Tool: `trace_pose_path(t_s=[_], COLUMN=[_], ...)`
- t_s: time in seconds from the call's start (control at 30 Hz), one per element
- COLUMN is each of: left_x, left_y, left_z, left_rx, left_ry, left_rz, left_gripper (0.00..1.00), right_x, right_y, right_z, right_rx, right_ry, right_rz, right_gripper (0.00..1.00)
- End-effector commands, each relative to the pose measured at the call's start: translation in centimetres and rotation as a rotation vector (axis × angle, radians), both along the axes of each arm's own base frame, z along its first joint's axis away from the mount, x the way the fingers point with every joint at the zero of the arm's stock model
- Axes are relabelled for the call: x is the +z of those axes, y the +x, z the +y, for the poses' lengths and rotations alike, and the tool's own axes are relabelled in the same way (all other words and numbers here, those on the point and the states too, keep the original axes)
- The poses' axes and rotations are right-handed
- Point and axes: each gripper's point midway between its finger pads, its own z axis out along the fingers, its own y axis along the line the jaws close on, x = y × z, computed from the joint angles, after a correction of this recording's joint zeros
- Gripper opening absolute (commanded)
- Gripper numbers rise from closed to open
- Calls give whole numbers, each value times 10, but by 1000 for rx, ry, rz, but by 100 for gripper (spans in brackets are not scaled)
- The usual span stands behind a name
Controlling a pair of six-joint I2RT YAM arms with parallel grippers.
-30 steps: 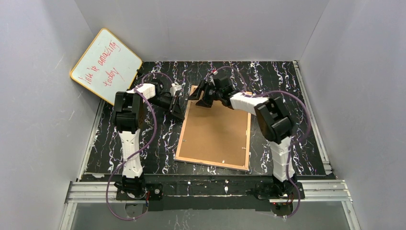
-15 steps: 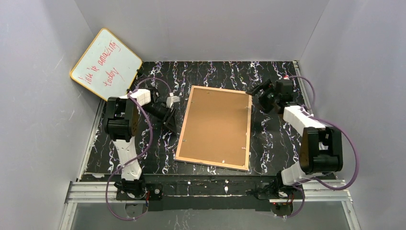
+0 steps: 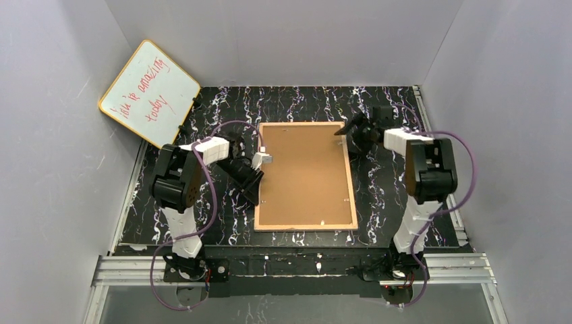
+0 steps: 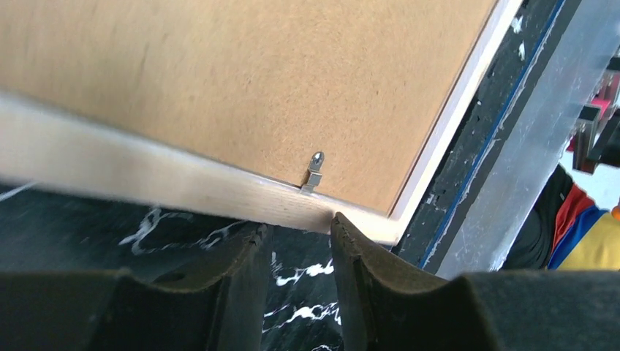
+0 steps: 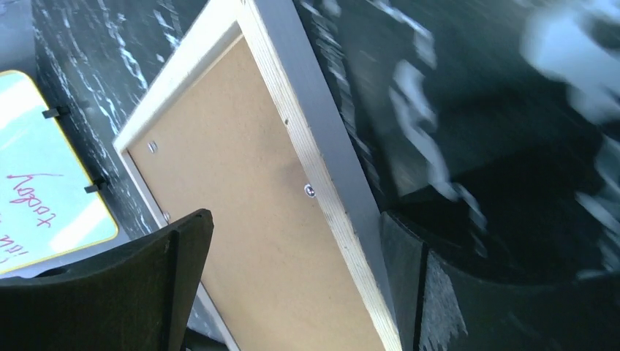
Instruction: Put the photo into the frame
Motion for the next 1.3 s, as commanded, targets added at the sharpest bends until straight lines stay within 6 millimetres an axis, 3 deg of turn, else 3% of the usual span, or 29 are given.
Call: trace_pose_path(t_s=[0.0,0.17,0.27,0.37,0.43,0.5,0.6,0.7,0.83,0.9,0.97,1.07,1.13,1.27], left_x=[-24,-22,-3,33,54,73,92,99,80,70,54,30,14,-7], left_y=[-13,-32,-48,-60,-62,-52,-14,54,169,204,223,231,229,212], left_z=[-23,-68,-87,-88,-76,-62,-34,0,56,84,102,108,108,105], left_rx=[-146,-220,-271,-342,-380,-373,-303,-130,229,351,424,456,466,446], left_ry=[31,-12,-85,-161,-184,-202,-190,-131,-29,16,40,72,83,80], left_rz=[-52,-10,36,88,93,67,0,-108,-284,-324,-335,-311,-280,-221], left_gripper=[35,35,35,36,39,43,49,50,48,46,44,43,40,38], right_x=[8,24,31,45,69,85,100,96,96,90,83,63,51,39], right_y=[21,49,61,79,88,86,65,24,-37,-70,-101,-143,-165,-187], right_z=[70,147,161,133,101,67,26,-2,-10,-9,-8,-6,-8,-10], right_rx=[180,341,375,324,253,178,90,53,42,46,51,64,70,75], right_ry=[40,66,60,-41,-119,-182,-240,-275,-243,-210,-174,-131,-123,-118], right_rz=[-36,-84,-99,-141,-180,-203,-213,-158,-115,-79,-46,31,71,103], right_gripper=[92,94,97,99,99,99,99,99,99,99,99,99,99,99])
